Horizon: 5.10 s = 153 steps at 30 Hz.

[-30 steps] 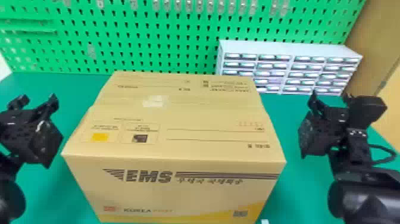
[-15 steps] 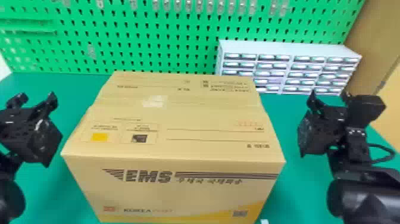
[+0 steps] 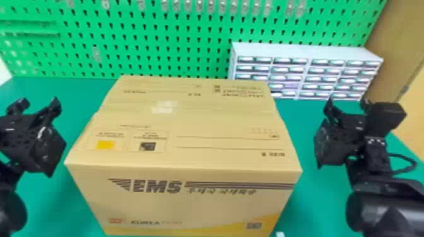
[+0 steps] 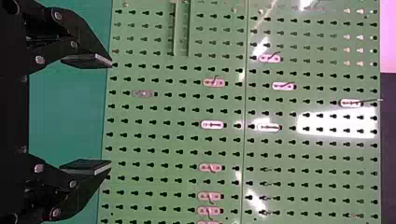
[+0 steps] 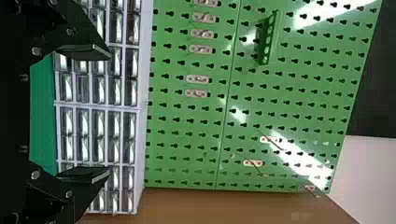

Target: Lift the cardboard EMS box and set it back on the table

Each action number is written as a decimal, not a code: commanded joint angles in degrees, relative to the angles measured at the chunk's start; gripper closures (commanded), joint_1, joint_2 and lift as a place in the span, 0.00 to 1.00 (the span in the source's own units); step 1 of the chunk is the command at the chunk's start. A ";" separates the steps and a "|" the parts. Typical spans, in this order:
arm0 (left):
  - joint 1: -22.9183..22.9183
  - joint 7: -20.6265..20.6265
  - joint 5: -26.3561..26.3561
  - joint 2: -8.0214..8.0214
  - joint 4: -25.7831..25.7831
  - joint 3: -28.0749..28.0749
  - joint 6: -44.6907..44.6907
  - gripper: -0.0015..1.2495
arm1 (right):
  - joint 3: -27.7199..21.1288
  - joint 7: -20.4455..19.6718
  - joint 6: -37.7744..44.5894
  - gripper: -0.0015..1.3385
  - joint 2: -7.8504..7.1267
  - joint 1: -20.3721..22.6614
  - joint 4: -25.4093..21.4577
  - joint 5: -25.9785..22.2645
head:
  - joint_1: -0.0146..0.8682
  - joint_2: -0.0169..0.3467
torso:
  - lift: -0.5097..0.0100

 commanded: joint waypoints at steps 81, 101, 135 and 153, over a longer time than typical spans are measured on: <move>0.00 0.60 0.25 -0.31 0.00 -0.17 -1.19 0.39 | 0.95 0.00 0.00 0.30 1.32 -0.88 0.44 0.19 | 0.78 0.00 | 0.79; -0.18 0.60 -0.01 -0.31 0.00 -0.26 -1.19 0.39 | 1.66 0.00 0.53 0.30 0.62 -0.97 0.70 -0.16 | 0.78 0.00 | 0.79; -0.27 0.68 -0.10 -0.31 0.00 -0.09 -1.11 0.39 | 1.30 0.00 1.41 0.30 1.32 -0.97 0.70 -0.34 | 0.78 0.00 | 0.79; -0.27 0.68 0.07 -0.31 0.09 0.09 -1.11 0.39 | 1.48 0.00 1.32 0.30 1.76 -1.05 0.70 -0.25 | 0.78 0.00 | 0.79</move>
